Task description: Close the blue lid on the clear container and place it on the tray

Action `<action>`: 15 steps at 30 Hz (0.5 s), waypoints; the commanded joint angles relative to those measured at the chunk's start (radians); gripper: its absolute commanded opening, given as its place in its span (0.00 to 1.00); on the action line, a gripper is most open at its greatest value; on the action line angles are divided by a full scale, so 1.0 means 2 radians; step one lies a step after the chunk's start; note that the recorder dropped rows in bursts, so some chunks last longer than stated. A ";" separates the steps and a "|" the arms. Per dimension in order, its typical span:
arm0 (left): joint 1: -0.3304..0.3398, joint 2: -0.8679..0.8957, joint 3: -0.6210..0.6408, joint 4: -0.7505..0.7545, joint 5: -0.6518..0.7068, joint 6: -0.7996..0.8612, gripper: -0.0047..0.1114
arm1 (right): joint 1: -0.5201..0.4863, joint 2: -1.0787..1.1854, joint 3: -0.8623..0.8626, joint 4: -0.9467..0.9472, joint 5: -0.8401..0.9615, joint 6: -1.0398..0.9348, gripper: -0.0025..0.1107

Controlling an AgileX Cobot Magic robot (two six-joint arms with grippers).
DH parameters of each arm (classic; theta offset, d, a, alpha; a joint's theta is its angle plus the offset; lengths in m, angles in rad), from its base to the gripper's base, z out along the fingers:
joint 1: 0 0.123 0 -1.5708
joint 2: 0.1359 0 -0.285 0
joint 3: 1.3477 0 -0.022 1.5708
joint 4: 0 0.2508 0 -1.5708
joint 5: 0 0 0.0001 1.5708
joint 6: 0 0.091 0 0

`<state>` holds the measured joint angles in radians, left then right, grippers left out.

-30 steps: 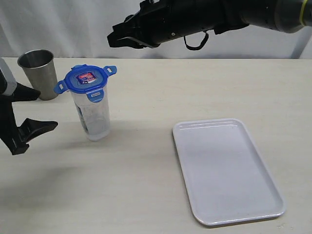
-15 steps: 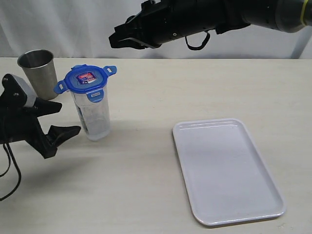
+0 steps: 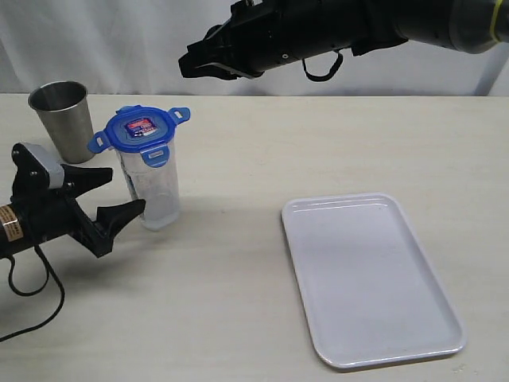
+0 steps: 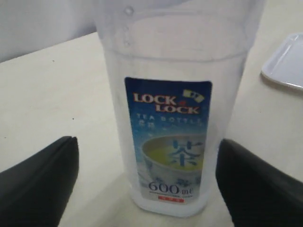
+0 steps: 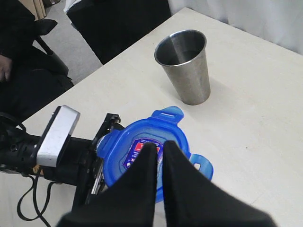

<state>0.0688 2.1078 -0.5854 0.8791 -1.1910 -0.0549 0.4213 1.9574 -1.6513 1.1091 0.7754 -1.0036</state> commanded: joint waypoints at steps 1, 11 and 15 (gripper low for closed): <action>-0.003 0.035 -0.025 0.014 -0.015 0.001 0.74 | -0.003 -0.005 0.000 0.001 -0.002 -0.007 0.06; -0.029 0.073 -0.075 0.026 -0.015 0.008 0.74 | -0.003 -0.005 0.000 -0.008 0.006 -0.007 0.06; -0.029 0.075 -0.084 0.023 -0.015 0.012 0.74 | -0.003 -0.005 0.000 -0.010 0.006 -0.007 0.06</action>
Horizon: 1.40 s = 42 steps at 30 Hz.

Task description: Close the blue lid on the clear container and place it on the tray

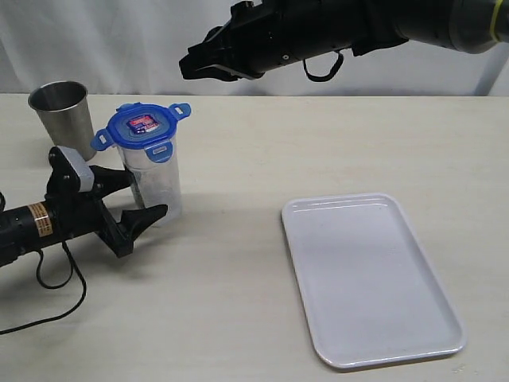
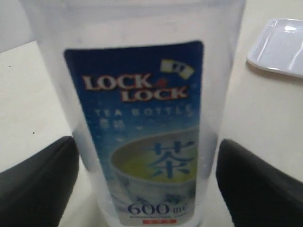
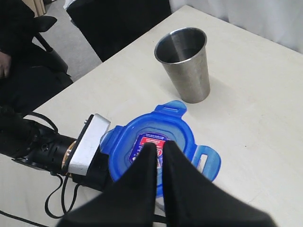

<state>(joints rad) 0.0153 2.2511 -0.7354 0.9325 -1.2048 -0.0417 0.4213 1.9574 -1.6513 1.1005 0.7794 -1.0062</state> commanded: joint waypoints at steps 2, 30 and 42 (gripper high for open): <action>-0.002 0.003 -0.016 -0.006 -0.008 0.008 0.74 | -0.003 -0.005 0.000 -0.006 0.004 -0.006 0.06; -0.031 0.003 -0.063 -0.012 -0.008 0.000 0.04 | -0.003 -0.008 0.000 -0.105 0.034 -0.004 0.06; -0.030 0.003 -0.164 0.258 -0.008 -0.185 0.04 | 0.004 -0.082 0.000 -0.180 0.095 -0.182 0.18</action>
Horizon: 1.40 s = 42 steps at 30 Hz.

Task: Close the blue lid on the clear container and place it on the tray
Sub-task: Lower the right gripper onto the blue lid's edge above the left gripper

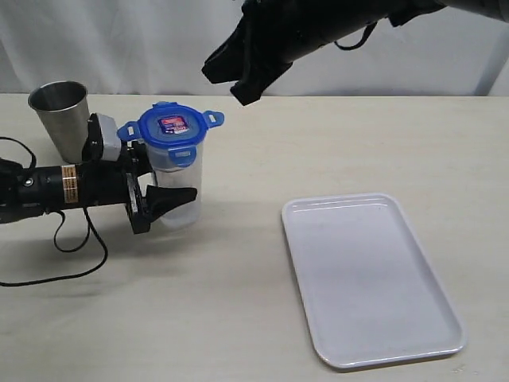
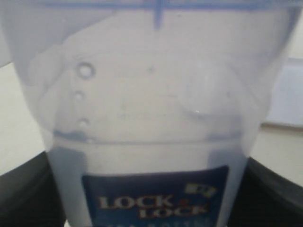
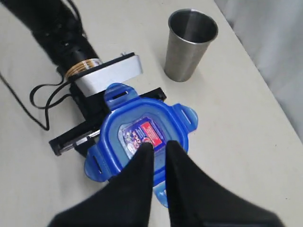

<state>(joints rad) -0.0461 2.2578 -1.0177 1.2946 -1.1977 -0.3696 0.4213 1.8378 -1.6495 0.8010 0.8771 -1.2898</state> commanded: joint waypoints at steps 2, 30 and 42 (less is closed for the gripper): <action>0.000 0.000 -0.025 0.096 -0.012 0.000 0.04 | 0.013 -0.029 -0.001 -0.060 0.066 -0.036 0.25; 0.000 -0.001 -0.028 0.118 -0.012 0.001 0.04 | 0.180 0.075 -0.001 -0.413 -0.011 0.223 0.42; 0.000 -0.001 -0.028 0.118 -0.012 0.000 0.04 | 0.180 0.129 0.000 -0.440 0.006 0.183 0.39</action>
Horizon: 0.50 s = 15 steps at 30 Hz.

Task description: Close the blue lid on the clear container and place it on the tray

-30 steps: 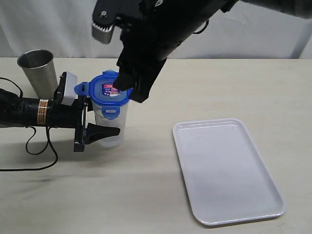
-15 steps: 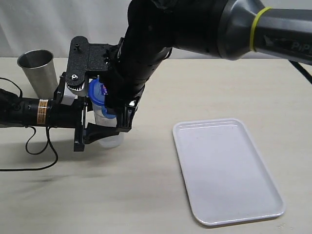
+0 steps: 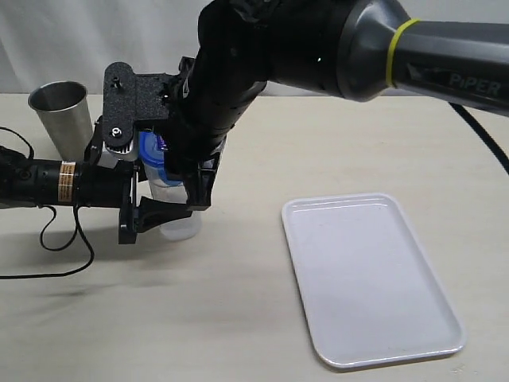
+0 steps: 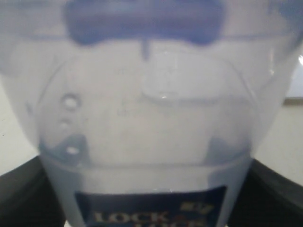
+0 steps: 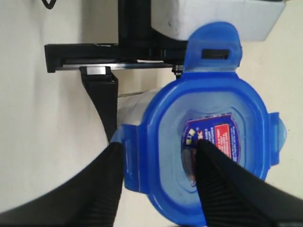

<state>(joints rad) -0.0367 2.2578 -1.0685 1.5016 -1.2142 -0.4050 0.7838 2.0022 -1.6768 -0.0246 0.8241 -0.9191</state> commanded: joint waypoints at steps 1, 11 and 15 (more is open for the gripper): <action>-0.005 -0.001 -0.002 0.015 -0.003 0.017 0.04 | -0.001 0.050 0.014 -0.032 0.034 -0.001 0.38; -0.005 -0.001 -0.002 0.015 -0.003 0.017 0.04 | -0.001 0.086 0.014 -0.044 0.036 -0.001 0.37; -0.005 -0.001 -0.002 0.015 -0.003 0.017 0.04 | -0.001 0.094 0.015 -0.051 0.036 -0.001 0.36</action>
<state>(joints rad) -0.0361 2.2578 -1.0685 1.4597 -1.1781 -0.4210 0.7928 2.0607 -1.7014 -0.1144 0.7674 -0.9349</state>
